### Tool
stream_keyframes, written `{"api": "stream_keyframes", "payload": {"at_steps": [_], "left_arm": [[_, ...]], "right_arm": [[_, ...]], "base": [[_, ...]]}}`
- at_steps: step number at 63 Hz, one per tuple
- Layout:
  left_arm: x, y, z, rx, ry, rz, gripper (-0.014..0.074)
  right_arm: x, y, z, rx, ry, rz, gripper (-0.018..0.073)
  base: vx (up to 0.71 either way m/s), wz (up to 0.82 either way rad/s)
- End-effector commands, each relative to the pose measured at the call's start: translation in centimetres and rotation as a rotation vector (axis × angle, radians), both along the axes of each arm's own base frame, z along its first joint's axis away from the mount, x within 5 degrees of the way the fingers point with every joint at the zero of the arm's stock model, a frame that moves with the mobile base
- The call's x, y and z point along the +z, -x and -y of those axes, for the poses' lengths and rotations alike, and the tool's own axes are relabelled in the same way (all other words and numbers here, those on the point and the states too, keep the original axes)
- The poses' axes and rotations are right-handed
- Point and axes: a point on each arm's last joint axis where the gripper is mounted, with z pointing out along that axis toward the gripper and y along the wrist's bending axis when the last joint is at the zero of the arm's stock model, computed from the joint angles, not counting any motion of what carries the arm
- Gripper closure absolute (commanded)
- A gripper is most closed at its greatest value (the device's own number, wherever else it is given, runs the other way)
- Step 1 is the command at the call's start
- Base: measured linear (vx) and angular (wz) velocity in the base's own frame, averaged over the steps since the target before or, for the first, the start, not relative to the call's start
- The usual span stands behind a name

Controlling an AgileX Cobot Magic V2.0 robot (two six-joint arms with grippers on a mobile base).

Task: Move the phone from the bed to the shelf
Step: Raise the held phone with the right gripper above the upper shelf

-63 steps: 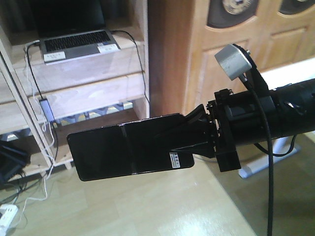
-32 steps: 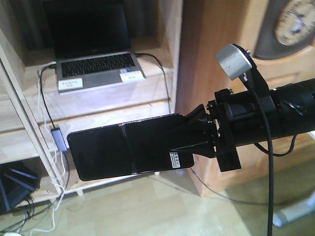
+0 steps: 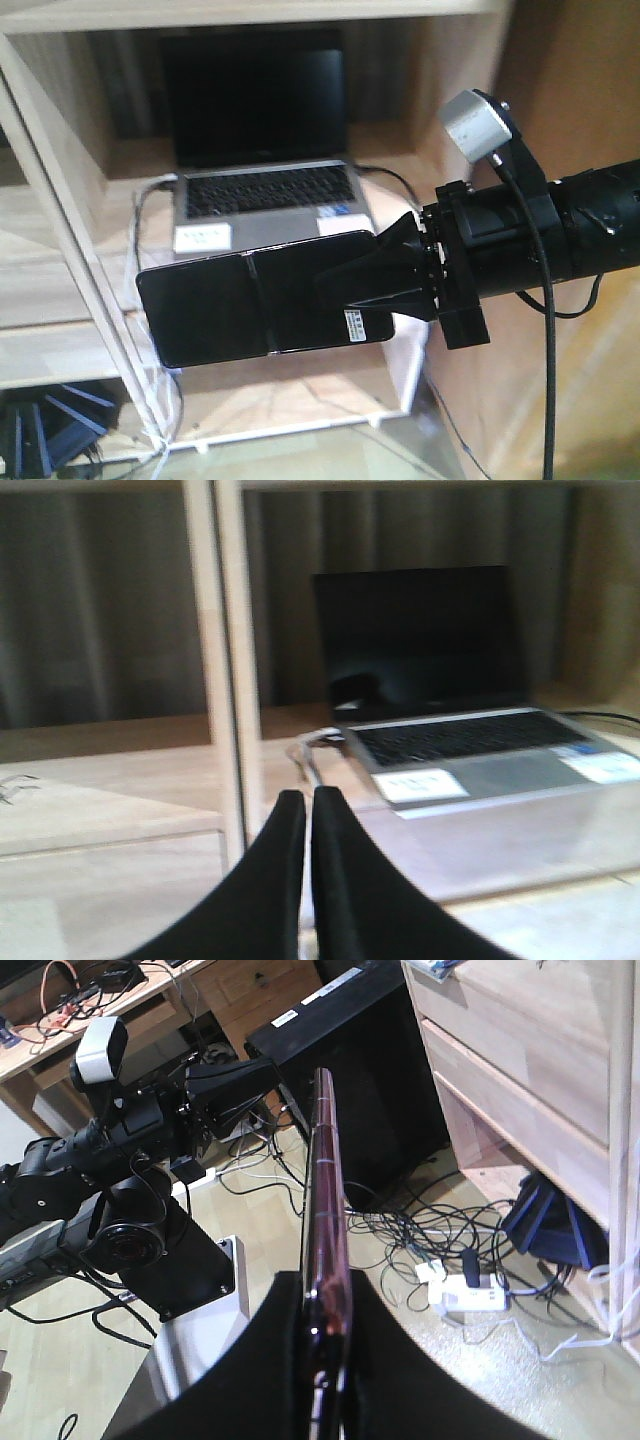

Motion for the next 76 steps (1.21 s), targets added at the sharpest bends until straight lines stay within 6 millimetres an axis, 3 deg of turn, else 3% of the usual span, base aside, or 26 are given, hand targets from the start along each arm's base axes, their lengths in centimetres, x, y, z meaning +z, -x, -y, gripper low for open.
{"api": "stream_keyframes", "payload": {"at_steps": [1,76], "left_arm": [[1.52,0.22,0.0,-0.004,0.023,0.1,0.0595],[1.52,0.22,0.0,-0.004,0.023,0.1,0.0595]], "right_arm": [[2.32,1.11,-0.09,0.055,-0.114,0.011,0.0562],[2.32,1.11,-0.09,0.054,-0.114,0.011,0.0562]], "base": [[0.33,0.29],[0.17,0.09]]}}
